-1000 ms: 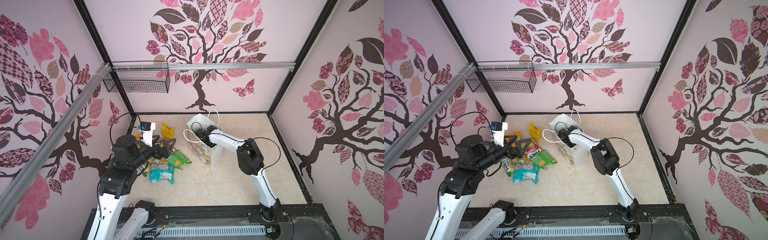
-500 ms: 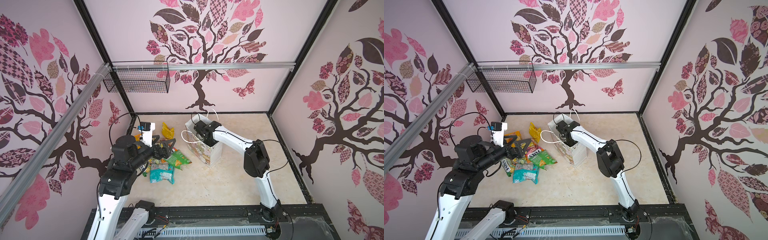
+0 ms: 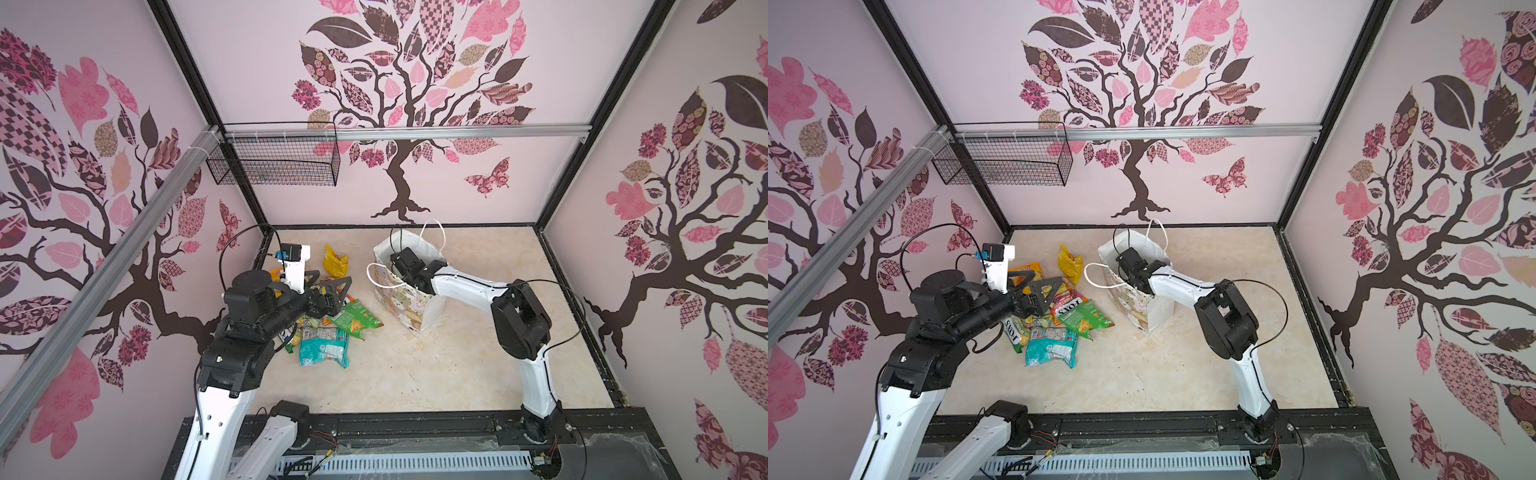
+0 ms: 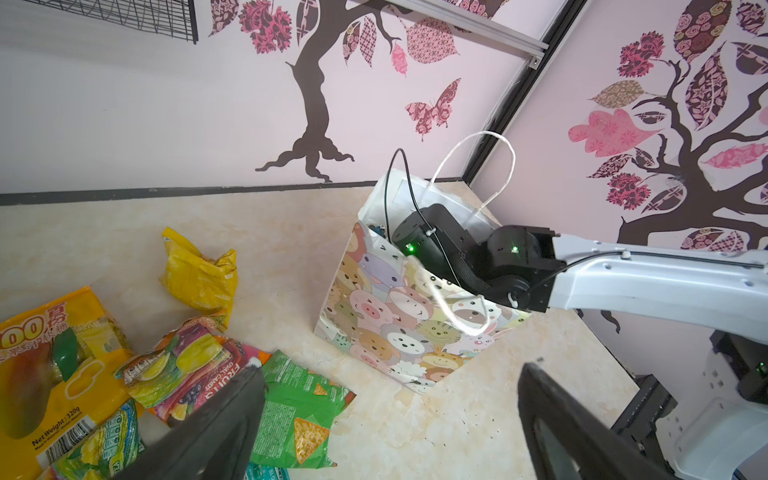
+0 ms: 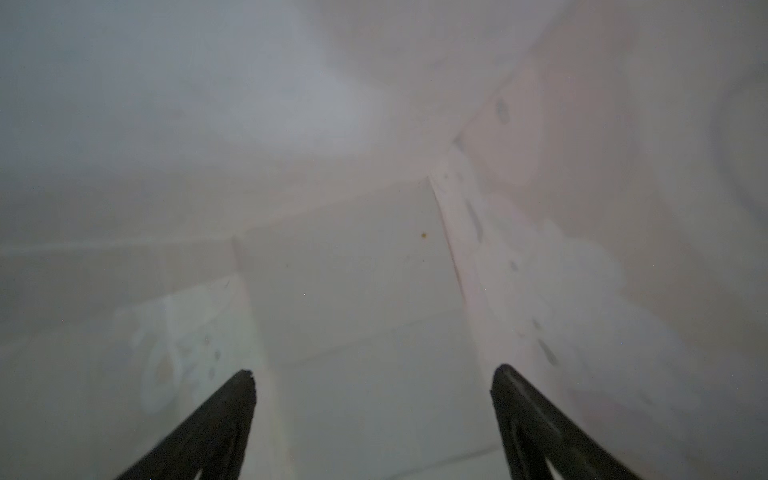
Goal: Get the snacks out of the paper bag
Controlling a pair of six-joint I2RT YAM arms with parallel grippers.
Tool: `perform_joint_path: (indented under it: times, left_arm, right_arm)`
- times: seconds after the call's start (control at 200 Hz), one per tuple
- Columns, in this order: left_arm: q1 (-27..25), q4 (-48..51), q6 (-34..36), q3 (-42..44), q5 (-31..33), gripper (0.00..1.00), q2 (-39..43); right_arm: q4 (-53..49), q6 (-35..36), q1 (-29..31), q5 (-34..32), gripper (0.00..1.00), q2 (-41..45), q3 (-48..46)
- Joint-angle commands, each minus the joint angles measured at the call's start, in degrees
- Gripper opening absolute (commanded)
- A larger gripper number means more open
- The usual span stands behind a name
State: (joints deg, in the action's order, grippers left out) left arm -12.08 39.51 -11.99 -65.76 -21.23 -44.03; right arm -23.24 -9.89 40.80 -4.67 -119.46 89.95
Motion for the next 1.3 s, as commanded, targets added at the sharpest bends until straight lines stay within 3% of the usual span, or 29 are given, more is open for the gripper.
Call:
perform_joint_path:
  times: [0.0,0.24,0.405,0.54,0.69,0.85,0.91,1.005,1.295]
  left_arm:
    - [-0.26,-0.68,-0.80,0.50,-0.91,0.96,0.38]
    - [-0.26,-0.92,-1.88,2.07,-0.58,0.97,1.67]
    - [-0.23,-0.59,-1.81,2.51,-0.05,0.97,2.24]
    - [-0.25,-0.56,-1.67,2.68,0.31,0.97,2.32]
    - [-0.29,-1.25,-1.85,3.34,0.60,0.97,2.34]
    - [-0.23,-1.89,-2.00,3.13,-0.01,0.97,1.59]
    - [-0.25,-1.89,-1.99,3.00,0.13,0.97,1.69]
    - [-0.29,-1.46,-1.81,3.25,0.57,0.97,1.89]
    - [-0.23,-2.60,-2.80,3.71,0.76,0.97,1.58]
  right_arm:
    - [15.47,0.40,-0.21,0.11,0.97,3.25,-4.04]
    - [18.78,-0.81,-0.46,3.17,0.99,-3.12,-4.63]
    - [12.71,-0.83,-0.55,6.66,0.93,-9.06,0.41]
    - [1.05,-0.40,-0.63,7.73,0.86,-14.06,8.34]
    - [-19.26,0.87,-0.67,4.71,0.91,-20.39,22.35]
    - [-27.87,2.31,-0.60,2.47,0.91,-28.47,29.66]
    - [-30.50,2.08,-0.58,2.58,0.85,-30.86,32.39]
    - [-33.33,2.09,-0.62,3.90,0.65,-31.01,34.30]
    - [-32.04,2.09,-0.56,3.83,0.03,-15.81,36.88]
